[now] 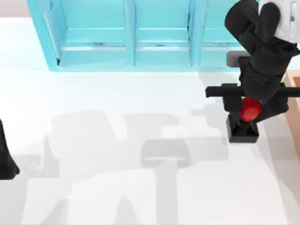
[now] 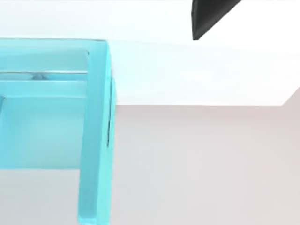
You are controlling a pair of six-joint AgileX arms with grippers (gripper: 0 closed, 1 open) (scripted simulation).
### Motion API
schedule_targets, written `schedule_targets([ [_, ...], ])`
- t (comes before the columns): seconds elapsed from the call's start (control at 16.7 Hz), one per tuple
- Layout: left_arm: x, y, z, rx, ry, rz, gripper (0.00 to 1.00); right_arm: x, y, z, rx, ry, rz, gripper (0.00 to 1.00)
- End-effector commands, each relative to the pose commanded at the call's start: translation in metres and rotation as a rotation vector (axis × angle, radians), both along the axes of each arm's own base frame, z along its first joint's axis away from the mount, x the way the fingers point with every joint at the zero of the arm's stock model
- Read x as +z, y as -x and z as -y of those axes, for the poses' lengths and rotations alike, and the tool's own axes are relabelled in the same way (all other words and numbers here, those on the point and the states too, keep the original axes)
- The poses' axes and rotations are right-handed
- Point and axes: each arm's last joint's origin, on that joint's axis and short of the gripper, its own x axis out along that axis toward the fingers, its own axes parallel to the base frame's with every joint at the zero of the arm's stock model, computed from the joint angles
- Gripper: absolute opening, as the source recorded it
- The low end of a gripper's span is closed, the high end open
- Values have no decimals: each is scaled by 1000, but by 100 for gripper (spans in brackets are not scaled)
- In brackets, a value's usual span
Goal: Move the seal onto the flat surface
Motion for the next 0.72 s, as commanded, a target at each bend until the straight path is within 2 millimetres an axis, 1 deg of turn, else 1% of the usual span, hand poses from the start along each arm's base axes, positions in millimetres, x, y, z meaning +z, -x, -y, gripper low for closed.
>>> schedule_targets([
  [0.3,0,0,0,0,0,0,100,-2,0,1,-5,0,-6,0],
  [0.48,0,0,0,0,0,0,100,-19,-1,0,0,-3,1,0],
  [0.66,0,0,0,0,0,0,100,-42,0,-1,0,-1,1,0],
  [0.72,0,0,0,0,0,0,100,-45,0,-1,0,0,0,0],
])
